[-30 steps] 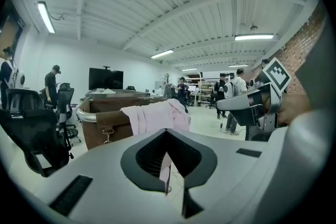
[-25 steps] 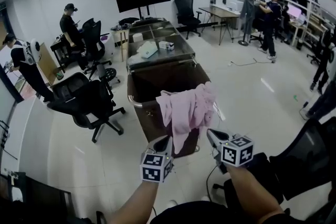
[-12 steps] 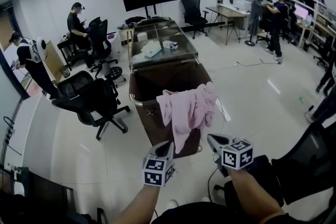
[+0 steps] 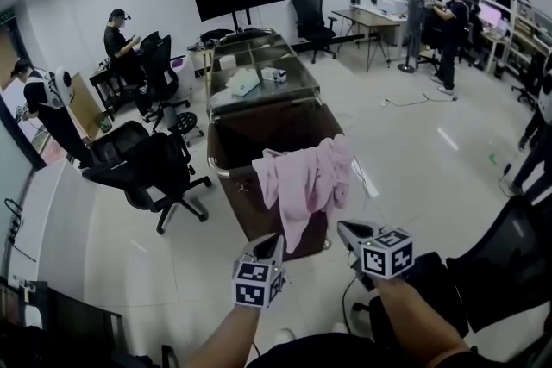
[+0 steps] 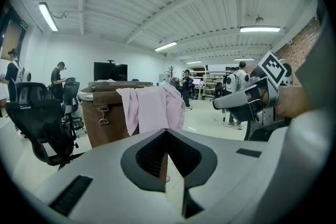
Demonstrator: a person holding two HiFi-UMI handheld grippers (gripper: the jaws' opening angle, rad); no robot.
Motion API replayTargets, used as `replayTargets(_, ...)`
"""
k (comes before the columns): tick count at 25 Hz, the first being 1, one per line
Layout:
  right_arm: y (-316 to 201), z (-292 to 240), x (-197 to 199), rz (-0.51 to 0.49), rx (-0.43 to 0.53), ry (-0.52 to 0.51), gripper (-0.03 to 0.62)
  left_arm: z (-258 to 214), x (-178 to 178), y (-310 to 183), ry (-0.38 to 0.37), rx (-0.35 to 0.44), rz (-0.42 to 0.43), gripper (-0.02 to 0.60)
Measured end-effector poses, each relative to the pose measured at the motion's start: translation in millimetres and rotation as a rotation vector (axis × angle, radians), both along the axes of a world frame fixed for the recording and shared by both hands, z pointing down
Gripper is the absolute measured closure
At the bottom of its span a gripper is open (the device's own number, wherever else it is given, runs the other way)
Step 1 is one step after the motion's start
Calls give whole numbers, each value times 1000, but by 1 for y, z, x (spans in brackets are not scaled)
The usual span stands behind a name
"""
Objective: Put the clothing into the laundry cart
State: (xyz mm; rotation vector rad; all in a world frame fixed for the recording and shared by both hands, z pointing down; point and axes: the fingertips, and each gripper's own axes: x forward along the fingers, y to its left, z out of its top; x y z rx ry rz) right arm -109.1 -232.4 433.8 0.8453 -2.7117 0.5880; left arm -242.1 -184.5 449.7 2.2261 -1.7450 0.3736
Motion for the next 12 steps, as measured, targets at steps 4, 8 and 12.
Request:
replayTargets(4,0,1,-2,2,1,1,591,3,0,-2,0,-3,4,581)
replayTargets(8,-2,1,-1,6,-1,-2,591,6,1,-4,0,-8,11,581)
replayTargets(12,-4,3,0,12,-4,-1,591,8,0,-7,-1,-10,13,581)
